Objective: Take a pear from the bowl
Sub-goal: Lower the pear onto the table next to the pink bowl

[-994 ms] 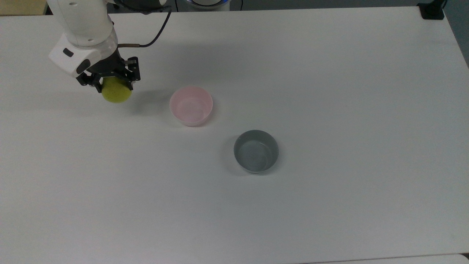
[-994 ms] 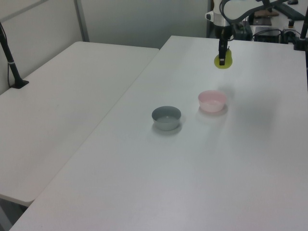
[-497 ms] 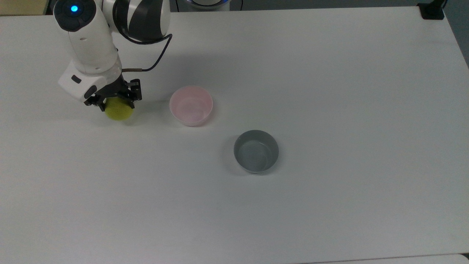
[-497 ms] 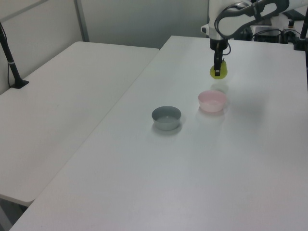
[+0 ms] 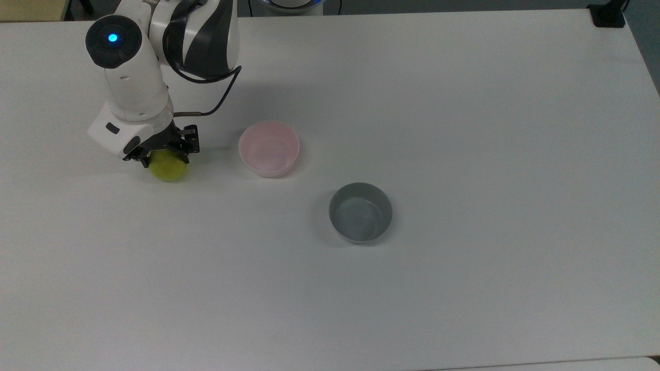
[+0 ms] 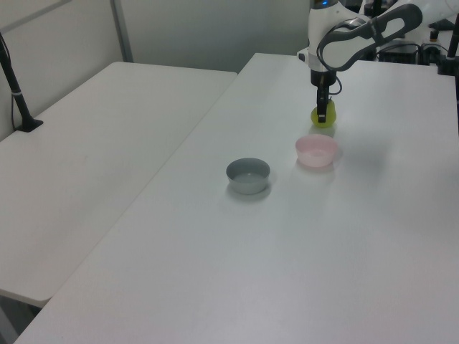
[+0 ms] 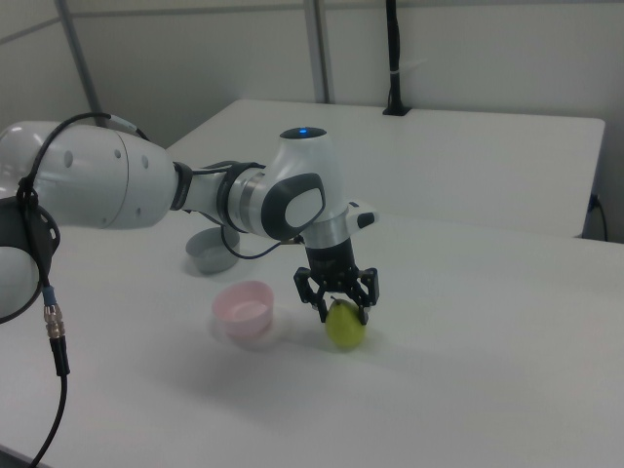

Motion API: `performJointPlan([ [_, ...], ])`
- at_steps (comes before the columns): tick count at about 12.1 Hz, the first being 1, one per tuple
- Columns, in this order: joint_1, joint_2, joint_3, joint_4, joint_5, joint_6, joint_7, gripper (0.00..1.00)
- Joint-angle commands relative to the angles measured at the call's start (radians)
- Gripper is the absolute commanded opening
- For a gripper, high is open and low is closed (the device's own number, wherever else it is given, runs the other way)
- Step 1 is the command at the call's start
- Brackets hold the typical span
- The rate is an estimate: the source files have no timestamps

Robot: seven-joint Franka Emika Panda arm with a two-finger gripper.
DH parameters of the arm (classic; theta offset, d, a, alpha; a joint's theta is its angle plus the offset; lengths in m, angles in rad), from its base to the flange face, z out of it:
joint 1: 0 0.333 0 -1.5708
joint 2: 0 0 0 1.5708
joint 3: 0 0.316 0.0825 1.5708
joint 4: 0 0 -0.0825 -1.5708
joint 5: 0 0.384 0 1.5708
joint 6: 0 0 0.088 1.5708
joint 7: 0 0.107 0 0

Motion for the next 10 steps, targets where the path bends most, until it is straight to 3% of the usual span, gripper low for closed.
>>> performJointPlan([
  [1,-0.002,0.004,-0.001,0.009,-0.013,0.015,-0.002,0.84],
  [3,-0.002,0.004,-0.001,0.009,-0.013,0.015,0.009,1.0],
  [8,0.0,-0.031,-0.001,0.013,-0.011,0.003,0.03,1.0],
  [10,0.012,-0.065,0.001,0.013,-0.011,0.002,0.1,1.0],
])
